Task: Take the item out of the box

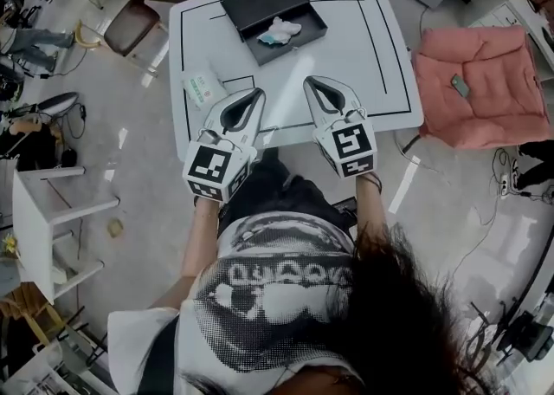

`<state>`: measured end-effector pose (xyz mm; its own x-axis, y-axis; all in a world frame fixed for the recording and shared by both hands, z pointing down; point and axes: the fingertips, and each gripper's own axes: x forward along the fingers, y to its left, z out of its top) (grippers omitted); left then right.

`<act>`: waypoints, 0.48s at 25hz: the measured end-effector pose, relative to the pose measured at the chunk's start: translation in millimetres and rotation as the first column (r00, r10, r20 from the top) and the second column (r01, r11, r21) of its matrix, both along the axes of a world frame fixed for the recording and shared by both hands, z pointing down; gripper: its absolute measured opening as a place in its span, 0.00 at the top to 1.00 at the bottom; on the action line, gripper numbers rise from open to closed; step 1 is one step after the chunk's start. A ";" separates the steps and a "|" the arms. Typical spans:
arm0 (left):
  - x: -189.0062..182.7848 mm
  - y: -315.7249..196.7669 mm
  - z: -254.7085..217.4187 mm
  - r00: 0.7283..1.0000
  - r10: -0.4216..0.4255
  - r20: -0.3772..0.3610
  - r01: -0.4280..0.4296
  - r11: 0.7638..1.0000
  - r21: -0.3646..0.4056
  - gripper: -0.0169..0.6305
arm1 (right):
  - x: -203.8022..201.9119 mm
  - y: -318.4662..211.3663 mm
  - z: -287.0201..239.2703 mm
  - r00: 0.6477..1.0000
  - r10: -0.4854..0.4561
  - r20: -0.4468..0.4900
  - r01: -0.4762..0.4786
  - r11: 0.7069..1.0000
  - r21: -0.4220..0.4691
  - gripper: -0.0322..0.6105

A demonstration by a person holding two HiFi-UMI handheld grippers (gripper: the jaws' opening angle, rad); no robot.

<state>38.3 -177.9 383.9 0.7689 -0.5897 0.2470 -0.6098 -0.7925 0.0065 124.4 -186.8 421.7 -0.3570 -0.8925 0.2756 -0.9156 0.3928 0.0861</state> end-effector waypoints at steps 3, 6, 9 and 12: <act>-4.6 -20.1 5.5 1.000 0.010 0.004 -0.010 1.000 -0.009 0.97 | -2.4 -25.5 10.1 1.000 -0.014 -0.023 0.013 1.000 -0.025 0.95; -9.5 -39.8 9.4 1.000 0.019 0.006 -0.019 1.000 -0.013 0.97 | -4.2 -52.7 22.0 0.998 -0.027 -0.049 0.025 0.998 -0.056 0.95; -13.4 -56.9 12.8 1.000 0.024 0.011 -0.024 1.000 -0.016 0.97 | -5.9 -79.8 34.3 0.994 -0.058 -0.096 0.050 0.995 -0.088 0.90; -17.0 -69.7 16.4 1.000 0.028 0.008 -0.028 0.999 -0.026 0.97 | -6.8 -106.0 45.5 0.989 -0.082 -0.124 0.068 0.991 -0.118 0.89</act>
